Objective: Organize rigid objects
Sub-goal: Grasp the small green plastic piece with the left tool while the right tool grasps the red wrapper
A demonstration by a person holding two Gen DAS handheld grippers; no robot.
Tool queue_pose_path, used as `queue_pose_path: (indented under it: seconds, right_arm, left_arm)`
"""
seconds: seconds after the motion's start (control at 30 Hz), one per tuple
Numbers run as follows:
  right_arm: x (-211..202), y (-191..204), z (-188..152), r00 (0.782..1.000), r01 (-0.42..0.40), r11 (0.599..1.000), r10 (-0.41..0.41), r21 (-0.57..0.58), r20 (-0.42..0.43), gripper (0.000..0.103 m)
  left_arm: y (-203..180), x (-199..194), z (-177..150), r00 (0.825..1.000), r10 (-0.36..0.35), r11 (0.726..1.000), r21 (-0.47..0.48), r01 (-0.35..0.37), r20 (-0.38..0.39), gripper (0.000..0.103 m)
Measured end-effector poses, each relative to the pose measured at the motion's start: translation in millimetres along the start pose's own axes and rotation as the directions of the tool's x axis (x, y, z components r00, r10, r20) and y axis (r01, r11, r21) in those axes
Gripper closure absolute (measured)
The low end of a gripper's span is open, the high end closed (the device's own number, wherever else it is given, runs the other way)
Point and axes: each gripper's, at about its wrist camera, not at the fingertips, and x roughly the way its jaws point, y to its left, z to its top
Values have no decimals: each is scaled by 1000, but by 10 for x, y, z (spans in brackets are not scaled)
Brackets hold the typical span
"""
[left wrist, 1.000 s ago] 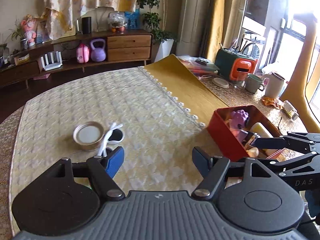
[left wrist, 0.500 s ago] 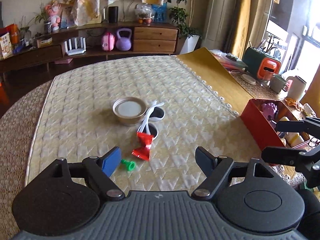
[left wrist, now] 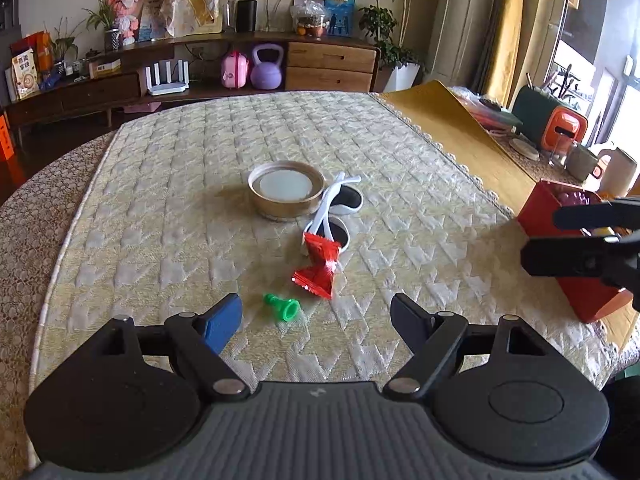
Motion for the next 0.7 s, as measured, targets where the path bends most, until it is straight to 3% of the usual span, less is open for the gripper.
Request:
queue_pose_path:
  seconds: [0.17, 0.37, 0.7]
  right_arm:
    - [178, 81, 22, 999, -17, 999, 16, -28, -40, 1]
    - [387, 144, 48, 996, -36, 999, 33, -41, -77, 1]
    - [709, 381, 162, 995, -51, 996, 45, -71, -93, 2]
  left_arm:
    - [12, 149, -80, 1000, 15, 999, 31, -15, -4, 22]
    - [178, 304, -122, 999, 36, 999, -22, -36, -23, 22]
    - [183, 436, -153, 998, 57, 998, 10, -57, 7, 22]
